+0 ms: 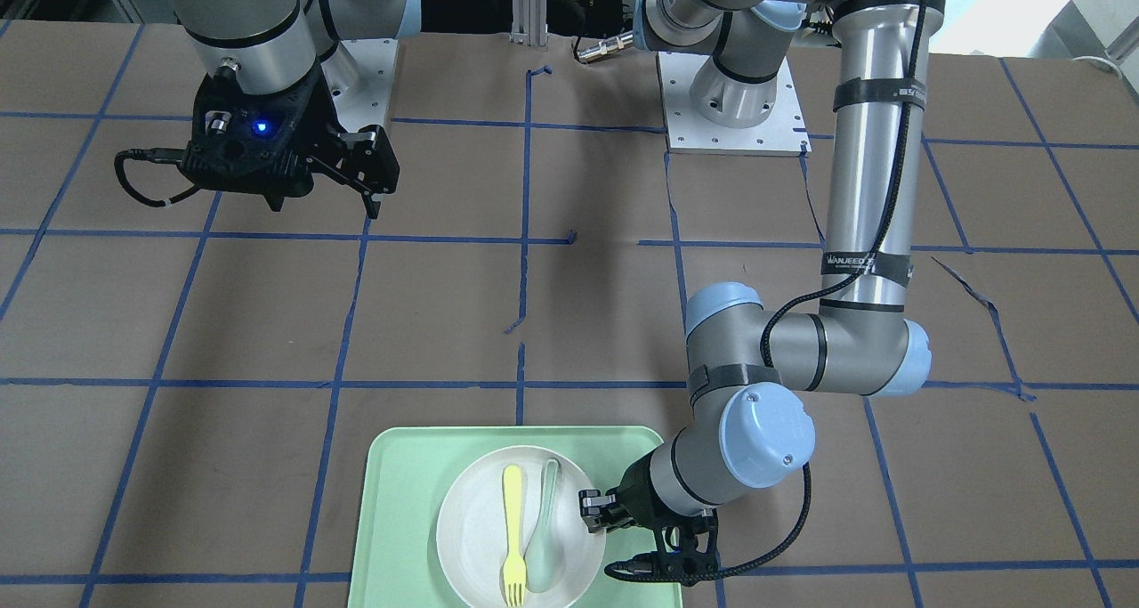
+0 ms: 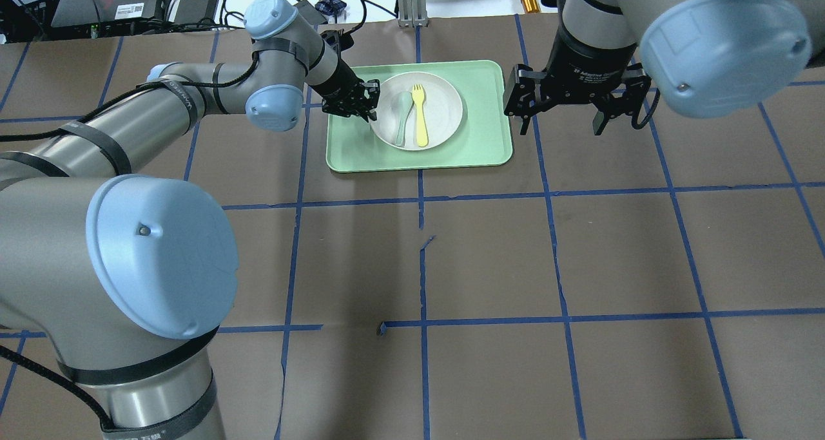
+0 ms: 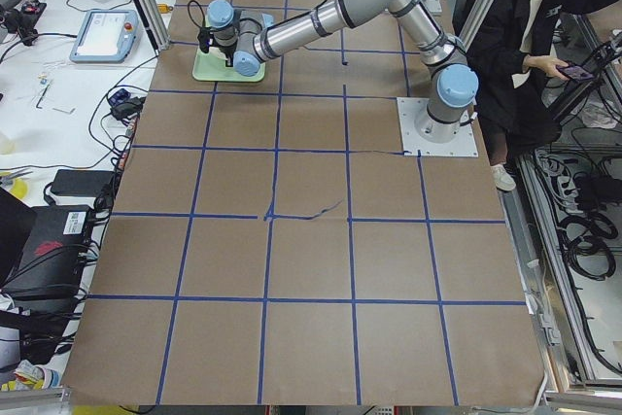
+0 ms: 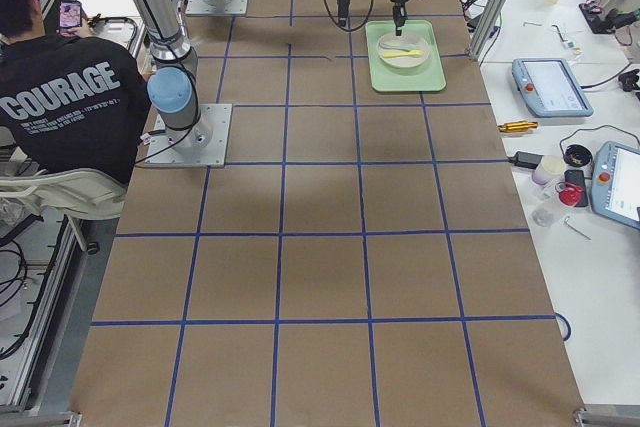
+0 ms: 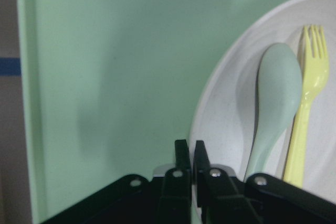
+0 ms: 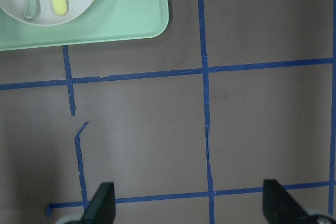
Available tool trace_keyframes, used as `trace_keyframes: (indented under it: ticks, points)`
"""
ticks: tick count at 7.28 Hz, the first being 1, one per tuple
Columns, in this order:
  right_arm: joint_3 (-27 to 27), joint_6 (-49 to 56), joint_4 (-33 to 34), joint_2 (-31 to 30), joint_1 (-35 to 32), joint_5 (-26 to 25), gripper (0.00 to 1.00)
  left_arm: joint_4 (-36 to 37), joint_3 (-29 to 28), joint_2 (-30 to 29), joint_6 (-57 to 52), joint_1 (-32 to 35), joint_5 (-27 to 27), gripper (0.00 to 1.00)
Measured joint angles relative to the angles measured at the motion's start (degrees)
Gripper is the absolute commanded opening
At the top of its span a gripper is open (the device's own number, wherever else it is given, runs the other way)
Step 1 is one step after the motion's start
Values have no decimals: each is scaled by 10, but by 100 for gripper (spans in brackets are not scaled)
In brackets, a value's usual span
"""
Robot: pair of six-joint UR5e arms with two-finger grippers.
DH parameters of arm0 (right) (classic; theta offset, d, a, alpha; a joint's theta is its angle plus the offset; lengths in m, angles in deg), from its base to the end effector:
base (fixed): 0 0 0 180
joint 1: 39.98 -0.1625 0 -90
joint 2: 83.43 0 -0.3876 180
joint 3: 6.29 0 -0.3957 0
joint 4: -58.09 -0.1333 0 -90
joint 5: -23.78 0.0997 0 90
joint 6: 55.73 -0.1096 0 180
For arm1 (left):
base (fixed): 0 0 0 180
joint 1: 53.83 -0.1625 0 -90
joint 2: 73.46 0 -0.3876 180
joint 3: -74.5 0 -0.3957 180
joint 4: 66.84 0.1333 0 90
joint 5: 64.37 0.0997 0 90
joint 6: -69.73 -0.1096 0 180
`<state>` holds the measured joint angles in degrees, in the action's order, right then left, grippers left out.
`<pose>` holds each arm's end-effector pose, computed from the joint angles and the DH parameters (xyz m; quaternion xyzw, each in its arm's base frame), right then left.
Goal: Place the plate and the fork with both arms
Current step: 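Carry the plate with the left gripper onto the green tray, then release the plate and raise the left gripper away from the tray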
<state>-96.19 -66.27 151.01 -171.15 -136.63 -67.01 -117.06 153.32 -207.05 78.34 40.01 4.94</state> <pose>0.1902 -0.4932 0.4264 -0.0340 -0.9994 0.0074 0.0059 -0.2194 -0.7002 0.1423 0.0293 -0.9813 0.0434 0.1850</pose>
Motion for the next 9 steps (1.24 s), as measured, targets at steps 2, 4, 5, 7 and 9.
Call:
trace_keyframes:
  ticks: [2, 4, 5, 7, 9]
  points:
    - [0, 0, 1, 0, 0, 0, 100, 37, 31, 39, -3, -1, 24, 100]
    - [0, 0, 1, 0, 1, 0, 100, 10, 87, 141, -14, -4, 114, 100]
    - [0, 0, 1, 0, 1, 0, 100, -61, 105, 207, -32, -4, 166, 100]
    - [0, 0, 0, 0, 1, 1, 100, -214, 111, 322, -58, -3, 216, 100]
    - [0, 1, 2, 0, 1, -2, 100, -292, 112, 393, -58, -1, 221, 100]
